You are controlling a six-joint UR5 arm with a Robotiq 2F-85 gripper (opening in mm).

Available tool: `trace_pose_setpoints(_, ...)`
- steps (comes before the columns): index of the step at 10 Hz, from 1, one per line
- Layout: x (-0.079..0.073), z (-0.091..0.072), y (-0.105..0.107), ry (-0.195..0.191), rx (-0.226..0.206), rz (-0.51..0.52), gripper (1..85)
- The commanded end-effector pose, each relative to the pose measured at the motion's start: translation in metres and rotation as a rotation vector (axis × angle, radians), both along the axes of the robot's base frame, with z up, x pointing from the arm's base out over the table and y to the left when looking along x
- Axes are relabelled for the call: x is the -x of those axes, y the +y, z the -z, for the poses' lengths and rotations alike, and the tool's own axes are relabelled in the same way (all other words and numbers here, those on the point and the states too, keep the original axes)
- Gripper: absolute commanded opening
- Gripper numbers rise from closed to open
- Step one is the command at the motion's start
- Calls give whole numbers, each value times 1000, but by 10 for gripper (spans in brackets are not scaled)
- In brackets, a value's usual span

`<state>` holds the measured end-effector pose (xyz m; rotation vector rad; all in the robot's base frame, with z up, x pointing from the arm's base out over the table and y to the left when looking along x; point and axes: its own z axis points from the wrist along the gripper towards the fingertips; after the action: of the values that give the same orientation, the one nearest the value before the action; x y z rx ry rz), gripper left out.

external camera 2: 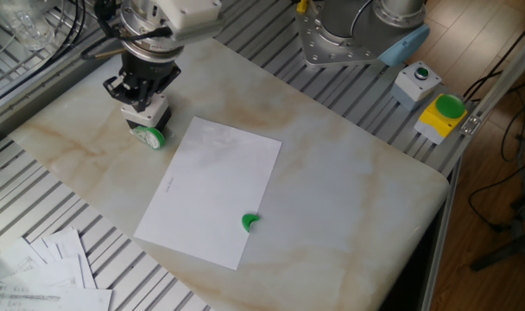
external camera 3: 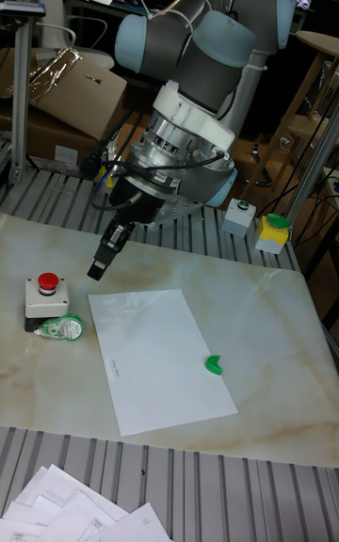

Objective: Use the correction tape on paper

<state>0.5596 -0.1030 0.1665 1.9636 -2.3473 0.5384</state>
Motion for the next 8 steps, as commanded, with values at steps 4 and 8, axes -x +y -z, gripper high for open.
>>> trace_pose_setpoints(4,30,5,2,133,-7,-50,17)
trace_pose_setpoints(8,42,5,-1,182,5,-51,163)
